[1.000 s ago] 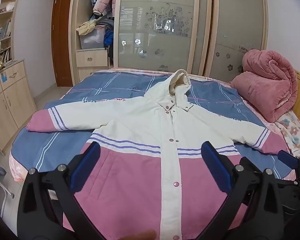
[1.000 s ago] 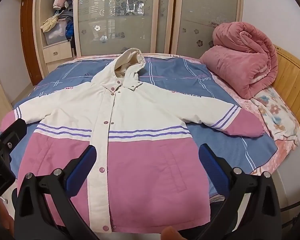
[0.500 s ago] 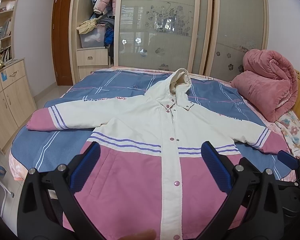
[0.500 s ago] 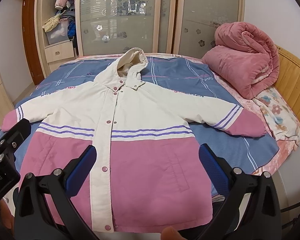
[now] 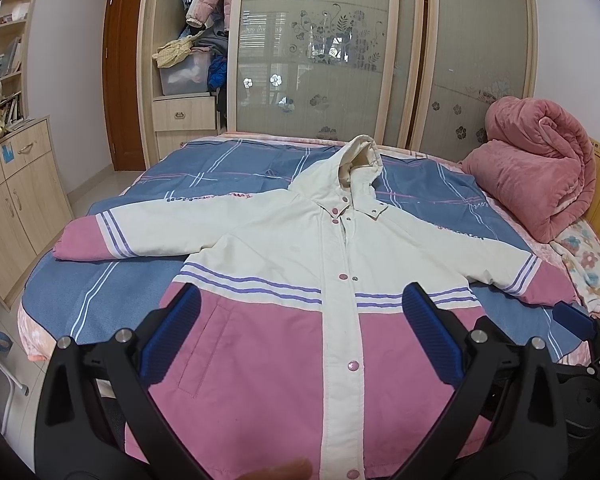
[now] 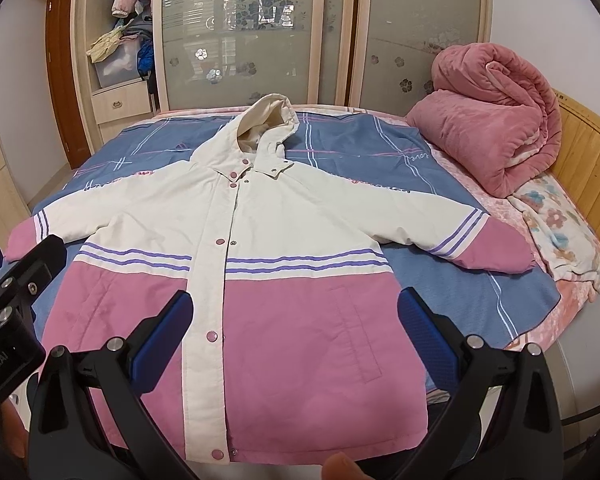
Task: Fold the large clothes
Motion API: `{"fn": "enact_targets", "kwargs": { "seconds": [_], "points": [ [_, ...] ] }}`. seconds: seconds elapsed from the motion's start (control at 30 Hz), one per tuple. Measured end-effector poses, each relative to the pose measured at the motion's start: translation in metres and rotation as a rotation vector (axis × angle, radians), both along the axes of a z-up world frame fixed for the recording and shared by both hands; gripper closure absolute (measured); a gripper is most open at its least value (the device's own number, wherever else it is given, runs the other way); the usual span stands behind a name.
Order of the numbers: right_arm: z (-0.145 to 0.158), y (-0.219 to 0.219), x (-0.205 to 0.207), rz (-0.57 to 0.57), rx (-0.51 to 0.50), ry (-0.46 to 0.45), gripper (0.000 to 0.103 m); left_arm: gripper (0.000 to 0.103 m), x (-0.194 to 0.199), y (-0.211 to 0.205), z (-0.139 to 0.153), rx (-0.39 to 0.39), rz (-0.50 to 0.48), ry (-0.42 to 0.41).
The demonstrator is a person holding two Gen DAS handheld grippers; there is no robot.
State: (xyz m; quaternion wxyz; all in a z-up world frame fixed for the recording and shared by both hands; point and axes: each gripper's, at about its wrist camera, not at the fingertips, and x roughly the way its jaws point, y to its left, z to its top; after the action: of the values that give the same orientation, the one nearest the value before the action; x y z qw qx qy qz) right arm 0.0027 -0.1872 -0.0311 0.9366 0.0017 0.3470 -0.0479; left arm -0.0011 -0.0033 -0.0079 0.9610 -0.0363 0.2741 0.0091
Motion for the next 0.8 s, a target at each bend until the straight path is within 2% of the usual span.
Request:
{"fn": "enact_targets", "kwargs": {
  "seconds": [0.8],
  "points": [
    [-0.0017,0.0036,0.0002,0.001,-0.007,0.005,0.001,0.002,0.0004,0.0001,-0.0026,-0.001,-0.001,0.005]
  ]
}}
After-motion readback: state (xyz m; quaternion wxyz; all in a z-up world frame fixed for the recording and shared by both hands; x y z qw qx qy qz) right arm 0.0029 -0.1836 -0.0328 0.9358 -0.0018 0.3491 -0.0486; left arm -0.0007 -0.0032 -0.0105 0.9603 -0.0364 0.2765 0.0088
